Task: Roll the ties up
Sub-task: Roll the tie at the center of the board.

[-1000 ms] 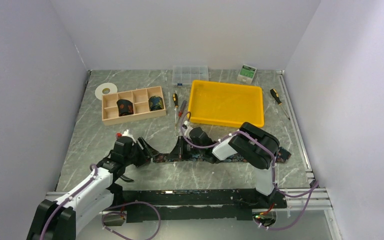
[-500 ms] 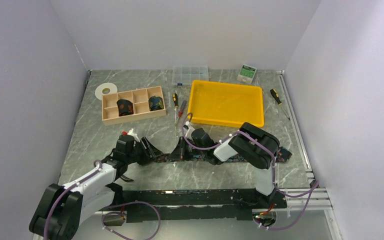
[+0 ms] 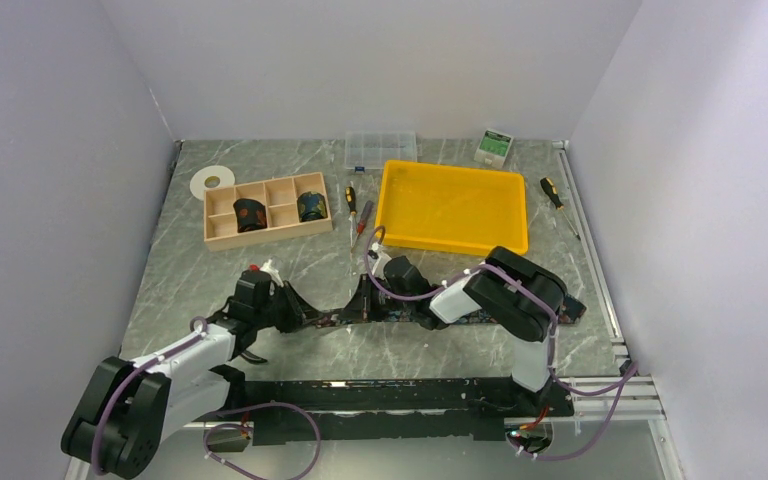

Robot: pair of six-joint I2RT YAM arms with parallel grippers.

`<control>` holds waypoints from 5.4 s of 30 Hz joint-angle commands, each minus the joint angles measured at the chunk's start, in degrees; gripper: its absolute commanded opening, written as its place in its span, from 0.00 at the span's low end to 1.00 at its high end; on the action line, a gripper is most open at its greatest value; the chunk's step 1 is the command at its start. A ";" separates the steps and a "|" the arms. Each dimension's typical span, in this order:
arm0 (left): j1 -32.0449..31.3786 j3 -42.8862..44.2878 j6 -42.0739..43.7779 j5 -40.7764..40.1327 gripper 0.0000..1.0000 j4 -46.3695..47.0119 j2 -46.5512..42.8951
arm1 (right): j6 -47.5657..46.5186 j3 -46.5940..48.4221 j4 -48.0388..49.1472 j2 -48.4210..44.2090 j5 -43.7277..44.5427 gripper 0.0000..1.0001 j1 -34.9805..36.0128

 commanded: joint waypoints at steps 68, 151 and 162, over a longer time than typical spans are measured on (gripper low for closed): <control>-26.22 6.60 -19.06 -32.21 0.03 -23.09 -8.22 | -28.98 44.40 -56.25 10.44 11.36 0.26 4.62; -13.26 7.05 -4.73 -33.57 0.25 -27.33 -21.86 | -4.86 17.05 -31.73 -3.53 2.08 0.31 2.97; -13.09 5.30 -5.74 -31.92 0.25 -23.96 -19.14 | -11.92 19.16 -32.92 -4.77 3.56 0.16 3.12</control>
